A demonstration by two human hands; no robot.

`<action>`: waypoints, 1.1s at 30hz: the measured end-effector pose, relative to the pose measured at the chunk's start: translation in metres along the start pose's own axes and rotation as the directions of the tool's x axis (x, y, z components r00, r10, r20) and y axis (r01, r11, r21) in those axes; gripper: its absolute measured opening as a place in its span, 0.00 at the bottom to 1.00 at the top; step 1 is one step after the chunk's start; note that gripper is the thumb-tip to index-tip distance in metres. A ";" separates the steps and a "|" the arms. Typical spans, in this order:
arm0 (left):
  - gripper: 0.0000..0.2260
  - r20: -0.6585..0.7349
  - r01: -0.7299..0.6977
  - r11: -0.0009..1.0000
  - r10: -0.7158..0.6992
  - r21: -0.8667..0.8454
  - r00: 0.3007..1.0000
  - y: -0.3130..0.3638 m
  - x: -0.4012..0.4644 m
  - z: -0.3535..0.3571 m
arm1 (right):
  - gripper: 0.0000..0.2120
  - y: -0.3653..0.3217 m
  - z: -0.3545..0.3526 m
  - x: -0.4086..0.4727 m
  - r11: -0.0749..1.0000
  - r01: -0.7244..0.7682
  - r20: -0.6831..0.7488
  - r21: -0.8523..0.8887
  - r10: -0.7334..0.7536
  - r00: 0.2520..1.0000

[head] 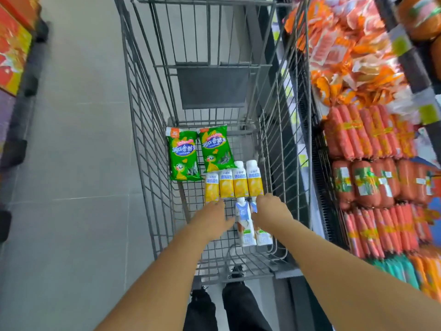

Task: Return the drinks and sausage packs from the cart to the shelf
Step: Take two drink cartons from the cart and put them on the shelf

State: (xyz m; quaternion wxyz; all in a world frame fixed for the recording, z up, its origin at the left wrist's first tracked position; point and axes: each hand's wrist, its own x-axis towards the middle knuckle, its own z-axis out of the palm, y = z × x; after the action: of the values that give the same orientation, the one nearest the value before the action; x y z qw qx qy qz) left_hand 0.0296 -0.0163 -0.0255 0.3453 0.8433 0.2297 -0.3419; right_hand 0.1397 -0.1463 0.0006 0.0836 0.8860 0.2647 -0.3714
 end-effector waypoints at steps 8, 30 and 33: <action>0.21 0.035 0.090 0.983 -0.085 -0.163 0.996 0.011 0.068 0.053 | 0.16 0.015 0.046 0.043 0.999 -0.041 0.093 0.018 0.039 0.995; 0.20 0.093 0.284 0.708 -0.296 -0.646 0.951 -0.027 0.092 0.067 | 0.24 0.007 0.075 0.088 0.923 -0.253 0.088 0.288 0.238 0.967; 0.17 0.075 0.287 0.713 -0.313 -0.640 0.947 -0.049 0.085 0.061 | 0.26 0.002 0.080 0.089 0.912 -0.251 0.092 0.325 0.234 0.968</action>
State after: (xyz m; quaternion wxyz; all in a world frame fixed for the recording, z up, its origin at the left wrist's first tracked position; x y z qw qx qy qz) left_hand 0.0292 -0.0165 -0.1411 0.5482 0.6316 0.4730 -0.2773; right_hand 0.1440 -0.1396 -0.1185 -0.0155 0.9035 0.0836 -0.4201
